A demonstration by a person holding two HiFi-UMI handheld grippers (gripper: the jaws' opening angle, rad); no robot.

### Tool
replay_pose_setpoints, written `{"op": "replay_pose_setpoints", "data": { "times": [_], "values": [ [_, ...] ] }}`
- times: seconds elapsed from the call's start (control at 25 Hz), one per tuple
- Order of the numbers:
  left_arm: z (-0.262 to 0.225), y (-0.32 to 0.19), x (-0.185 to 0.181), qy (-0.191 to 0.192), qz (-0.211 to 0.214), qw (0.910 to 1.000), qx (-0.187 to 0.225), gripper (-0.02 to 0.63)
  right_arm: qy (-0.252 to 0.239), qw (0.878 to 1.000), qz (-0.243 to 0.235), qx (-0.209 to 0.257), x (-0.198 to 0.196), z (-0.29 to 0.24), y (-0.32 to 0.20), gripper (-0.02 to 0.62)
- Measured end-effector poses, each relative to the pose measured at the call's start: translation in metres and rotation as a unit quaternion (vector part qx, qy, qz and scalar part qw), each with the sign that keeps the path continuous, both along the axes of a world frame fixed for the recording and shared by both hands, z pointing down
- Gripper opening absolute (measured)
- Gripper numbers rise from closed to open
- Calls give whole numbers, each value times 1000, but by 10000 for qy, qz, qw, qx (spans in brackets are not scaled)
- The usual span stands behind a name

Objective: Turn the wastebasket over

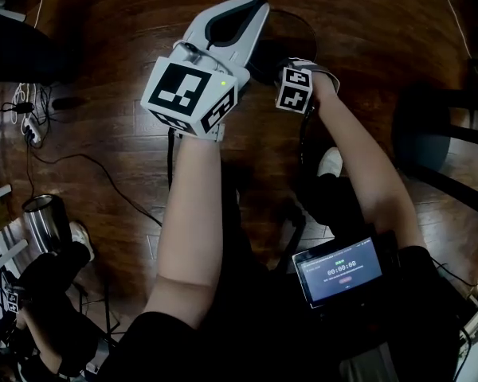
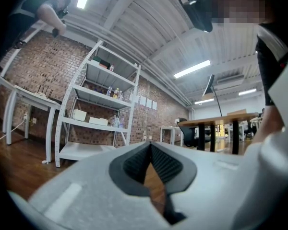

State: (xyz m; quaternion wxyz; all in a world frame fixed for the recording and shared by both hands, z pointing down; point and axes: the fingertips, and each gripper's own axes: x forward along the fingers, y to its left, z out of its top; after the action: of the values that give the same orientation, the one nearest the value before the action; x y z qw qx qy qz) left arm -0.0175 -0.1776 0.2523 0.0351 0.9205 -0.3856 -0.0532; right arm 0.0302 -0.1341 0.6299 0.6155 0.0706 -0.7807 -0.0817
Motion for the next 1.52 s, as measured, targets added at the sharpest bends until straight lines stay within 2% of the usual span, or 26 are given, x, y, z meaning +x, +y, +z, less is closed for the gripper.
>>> {"op": "replay_pose_setpoints", "data": {
  "times": [0.12, 0.2, 0.28, 0.32, 0.4, 0.48, 0.6, 0.68, 0.72, 0.8, 0.84, 0.88, 1.0, 1.08, 1.28, 1.52],
  "values": [
    [-3, 0, 4, -54, 0, 10000, 16, 2, -375, 9991, 178, 47, 6, -30, 4, 118],
    [0, 3, 8, -179, 29, 9998, 1, 2, -800, 9959, 404, 141, 10, -57, 5, 102],
    [4, 8, 10, -290, 48, 9996, -17, 2, -1461, 9859, 786, 212, 11, -89, 4, 58],
    [6, 10, 9, -317, 38, 9995, -34, 2, -1895, 9762, 1030, 204, 10, -108, 3, 41],
    [6, 11, 8, -284, -25, 9996, -80, 2, -2870, 9454, 1537, 135, 11, -152, -3, 24],
    [3, 10, 12, -239, -51, 9997, -97, 2, -3795, 9040, 1960, 176, 19, -205, -13, 9],
    [4, 14, 19, -381, 19, 9992, -98, 2, -5024, 8285, 2437, 415, 31, -292, -22, 9],
    [7, 19, 20, -350, -9, 9993, -146, 2, -5625, 7802, 2668, 613, 40, -336, -18, 9],
    [7, 22, 20, -308, -27, 9994, -175, 2, -5813, 7624, 2748, 732, 44, -350, -15, 11],
    [9, 30, 25, -345, -1, 9992, -206, 2, -6028, 7408, 2806, 959, 48, -366, -4, 11],
    [11, 33, 29, -437, 41, 9988, -202, 2, -6086, 7360, 2776, 1040, 49, -368, 1, 11],
    [13, 36, 35, -530, 89, 9984, -189, 2, -6102, 7365, 2706, 1096, 50, -366, 5, 11],
    [12, 38, 44, -575, 225, 9980, -149, 2, -5958, 7595, 2347, 1141, 52, -356, 5, 11],
    [11, 40, 46, -553, 296, 9979, -160, 2, -5964, 7655, 2163, 1075, 52, -356, 1, 9],
    [5, 44, 48, -271, 231, 9993, -96, 2, -6154, 7533, 2043, 1098, 59, -366, 0, 9],
    [12, 50, 53, -346, 257, 9991, -12, 2, -6132, 7602, 1879, 1040, 53, -358, 3, 9]
  ]
}}
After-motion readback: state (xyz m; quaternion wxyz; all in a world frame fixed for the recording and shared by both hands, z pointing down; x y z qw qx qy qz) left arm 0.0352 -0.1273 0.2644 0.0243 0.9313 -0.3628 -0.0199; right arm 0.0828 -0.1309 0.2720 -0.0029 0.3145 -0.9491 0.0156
